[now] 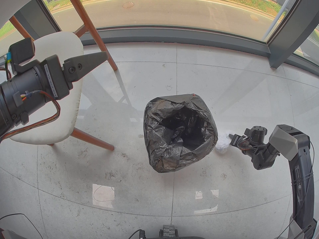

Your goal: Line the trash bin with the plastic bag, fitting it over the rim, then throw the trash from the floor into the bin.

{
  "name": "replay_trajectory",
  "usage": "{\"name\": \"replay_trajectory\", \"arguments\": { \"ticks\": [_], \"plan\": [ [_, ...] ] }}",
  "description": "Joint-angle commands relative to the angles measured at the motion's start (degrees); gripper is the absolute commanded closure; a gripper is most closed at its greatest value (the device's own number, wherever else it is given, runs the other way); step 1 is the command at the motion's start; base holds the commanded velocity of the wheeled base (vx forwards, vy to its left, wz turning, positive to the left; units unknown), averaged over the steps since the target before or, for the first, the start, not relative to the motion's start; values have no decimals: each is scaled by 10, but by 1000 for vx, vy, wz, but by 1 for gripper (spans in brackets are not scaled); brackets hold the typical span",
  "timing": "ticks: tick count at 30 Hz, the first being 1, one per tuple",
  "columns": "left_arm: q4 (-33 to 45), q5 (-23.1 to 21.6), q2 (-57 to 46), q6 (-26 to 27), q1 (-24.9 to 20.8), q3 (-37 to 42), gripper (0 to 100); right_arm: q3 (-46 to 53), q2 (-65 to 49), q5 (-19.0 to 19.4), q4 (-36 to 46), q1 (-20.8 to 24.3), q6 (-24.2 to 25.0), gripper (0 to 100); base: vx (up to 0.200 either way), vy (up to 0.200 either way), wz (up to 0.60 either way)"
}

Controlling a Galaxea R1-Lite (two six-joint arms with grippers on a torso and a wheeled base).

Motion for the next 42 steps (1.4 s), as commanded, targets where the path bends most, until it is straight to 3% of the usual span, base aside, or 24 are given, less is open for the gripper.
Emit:
{"name": "replay_trajectory", "arguments": {
  "ticks": [1,6,9,10,12,13,14,15,17,20,24,30,39,40,42],
  "plan": [
    [5,23,-26,2,16,0,0,27,-86,2,13,-31,17,100,0,0,0],
    [59,20,-88,13,21,3,0,71,-253,7,74,-66,26,100,0,0,0],
    [119,24,-145,14,23,18,0,82,-397,8,172,-67,84,100,0,0,0],
    [119,24,-145,14,23,18,0,82,-397,8,172,-67,84,100,0,0,0],
    [137,42,-171,15,25,18,0,108,-522,24,276,-13,139,100,0,0,0],
    [137,52,-173,15,28,18,0,120,-559,33,307,15,151,100,0,0,0],
    [137,52,-173,15,28,18,0,120,-559,33,307,15,151,100,0,0,0],
    [136,73,-173,15,44,19,0,152,-633,48,367,83,166,100,0,0,0],
    [134,76,-174,19,55,19,0,185,-674,44,400,154,163,100,0,0,0],
    [135,73,-174,40,53,19,0,222,-690,27,409,254,161,100,0,0,0],
    [133,70,-172,63,53,15,0,224,-673,22,394,303,159,100,0,0,0],
    [133,71,-171,69,54,8,0,212,-623,24,341,318,159,100,0,0,0],
    [133,72,-170,69,55,4,0,197,-599,22,338,310,144,100,0,0,0],
    [133,72,-170,69,55,2,0,194,-595,22,338,305,140,0,0,0,0],
    [136,78,-170,69,55,1,0,184,-587,23,337,296,134,0,0,0,0]
  ]
}}
